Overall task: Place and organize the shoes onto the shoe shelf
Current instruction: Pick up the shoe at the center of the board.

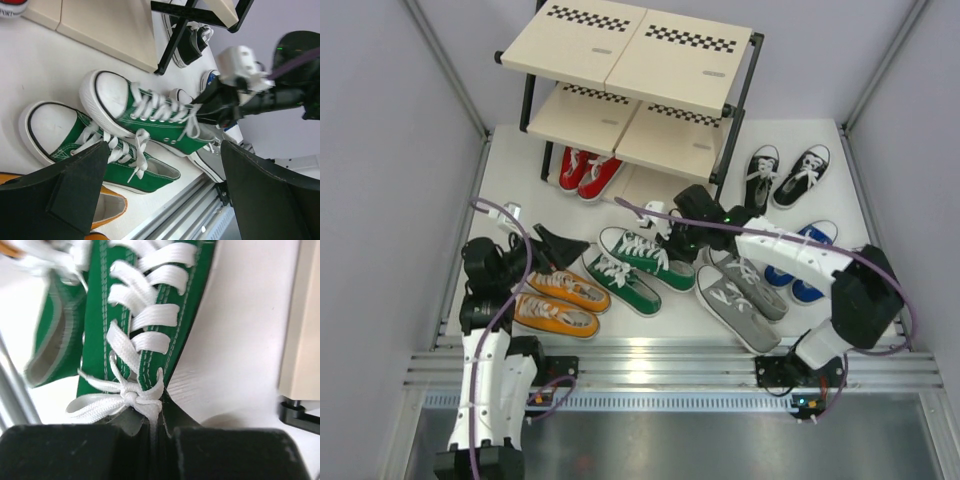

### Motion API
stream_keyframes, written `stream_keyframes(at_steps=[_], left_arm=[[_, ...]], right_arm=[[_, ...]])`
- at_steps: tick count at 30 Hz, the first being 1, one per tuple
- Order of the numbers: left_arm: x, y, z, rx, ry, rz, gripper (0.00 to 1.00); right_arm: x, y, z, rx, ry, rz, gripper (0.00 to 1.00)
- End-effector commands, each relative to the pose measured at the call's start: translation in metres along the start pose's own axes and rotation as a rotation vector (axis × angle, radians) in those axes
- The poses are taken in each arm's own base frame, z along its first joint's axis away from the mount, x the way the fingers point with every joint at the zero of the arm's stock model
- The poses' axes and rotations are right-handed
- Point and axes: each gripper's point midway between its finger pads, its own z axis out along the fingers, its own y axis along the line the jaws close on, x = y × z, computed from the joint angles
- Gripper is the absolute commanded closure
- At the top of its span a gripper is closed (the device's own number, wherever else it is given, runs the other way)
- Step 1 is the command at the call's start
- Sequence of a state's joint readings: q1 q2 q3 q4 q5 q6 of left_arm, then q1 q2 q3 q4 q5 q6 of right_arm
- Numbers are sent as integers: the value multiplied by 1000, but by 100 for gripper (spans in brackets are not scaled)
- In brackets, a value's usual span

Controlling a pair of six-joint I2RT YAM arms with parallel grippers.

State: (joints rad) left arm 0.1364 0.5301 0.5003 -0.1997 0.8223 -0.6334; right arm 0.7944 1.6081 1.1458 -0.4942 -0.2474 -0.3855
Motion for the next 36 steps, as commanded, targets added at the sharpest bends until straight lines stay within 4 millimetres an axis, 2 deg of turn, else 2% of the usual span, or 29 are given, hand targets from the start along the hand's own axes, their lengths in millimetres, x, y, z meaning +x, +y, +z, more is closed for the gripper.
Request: stream_keyframes(at_steps=[1,6,7,12,15,18,22,26,34,36], left_arm=[[-7,-14,6,60,-3,-22,1],[-15,-24,20,51,-10,-13,1],[-6,-41,26,108,22,9,1],[7,-62,49,158,49,-11,2],[15,-74,59,184,54,-23,1],[27,-86,68,204,85,-45,2],[33,-83,82,164,83,-107,1],[28,-79,95,121,30,-208,1],[18,-95,105,161,-18,-315,2],[21,-95,105,155,-12,-336,6]], right_arm=[[-51,13,-58,-58,-249,-91,100],[-50,25,-88,-111,-334,-105,100],[-51,23,-93,-120,-357,-81,100],[-49,6,-117,-108,-435,11,100],[-47,3,-126,-84,-472,23,100],[-45,2,-133,-67,-499,39,100],[-46,1,-141,-70,-538,43,100],[-45,5,-143,-69,-551,33,100],[-41,8,-144,-65,-570,24,100],[-43,10,-146,-70,-577,26,100]])
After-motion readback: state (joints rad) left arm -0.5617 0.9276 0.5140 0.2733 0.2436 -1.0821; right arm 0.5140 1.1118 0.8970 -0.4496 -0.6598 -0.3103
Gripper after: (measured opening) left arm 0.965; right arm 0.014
